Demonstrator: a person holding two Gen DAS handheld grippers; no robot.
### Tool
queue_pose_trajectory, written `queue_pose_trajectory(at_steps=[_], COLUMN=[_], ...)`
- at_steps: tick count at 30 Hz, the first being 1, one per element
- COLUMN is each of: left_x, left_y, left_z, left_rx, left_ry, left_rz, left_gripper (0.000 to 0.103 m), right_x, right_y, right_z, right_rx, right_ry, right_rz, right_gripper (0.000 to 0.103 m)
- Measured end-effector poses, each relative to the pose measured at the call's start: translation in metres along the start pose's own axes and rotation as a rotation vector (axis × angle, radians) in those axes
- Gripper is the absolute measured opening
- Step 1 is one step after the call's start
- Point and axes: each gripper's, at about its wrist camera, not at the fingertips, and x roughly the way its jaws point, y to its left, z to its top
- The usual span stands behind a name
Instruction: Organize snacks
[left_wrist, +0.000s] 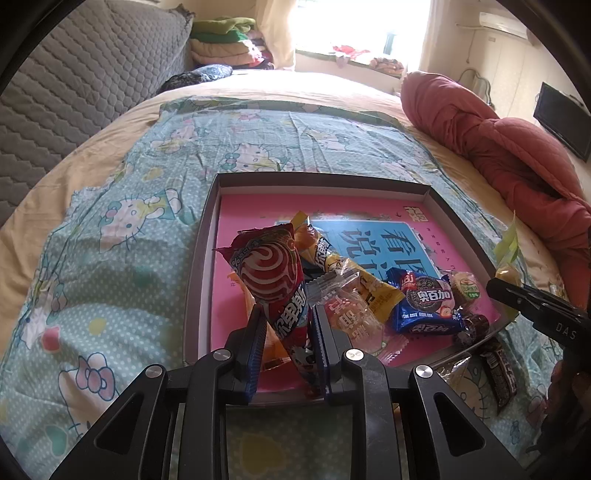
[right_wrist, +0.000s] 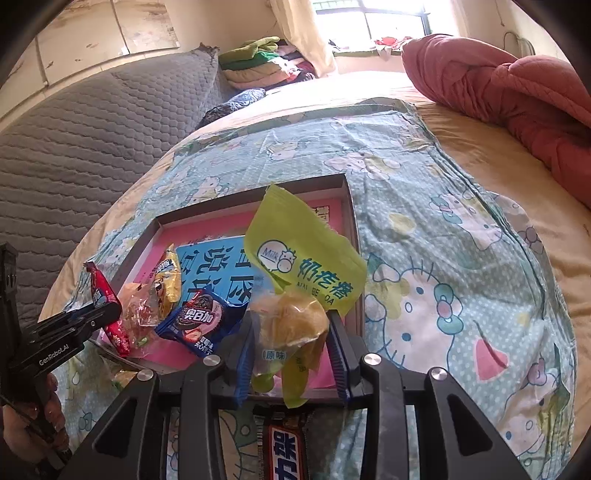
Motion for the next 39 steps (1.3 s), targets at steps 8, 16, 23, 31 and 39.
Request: queue_pose_trajectory(at_steps=[8, 16, 23, 31, 39], left_x=[0.001, 0.001, 0.001, -0.001, -0.008], left_y=[0.000, 0.002, 0.007, 0.012, 0.008], left_z=[0.000, 0.000, 0.001, 0.002, 0.005], left_rx=[0.002, -0.003, -0.030, -0.058, -0.050], left_ry=[-0.001, 0.001, 0.008, 0.009, -0.006], left_rz=[0.002, 0.001, -0.002, -0.027, -0.036], left_gripper=[0.025, 0.025, 0.028, 0.038, 0.048], right_x=[0.001, -0.002, -0.002, -0.004, -0.007], right_y=[0.001, -0.003, -0.007, -0.007, -0.005], right_z=[0.000, 0.001, 0.001, 0.002, 0.003], right_rx=[0.000, 0.014, 0.036, 0.043, 0.040], right_ry=[-0.001, -0.012, -0.011, -0.019, -0.031], right_rz=[0.015, 0.000, 0.000, 0.008, 0.018], right_gripper=[0.040, 0.040, 0.040, 0.040, 0.041])
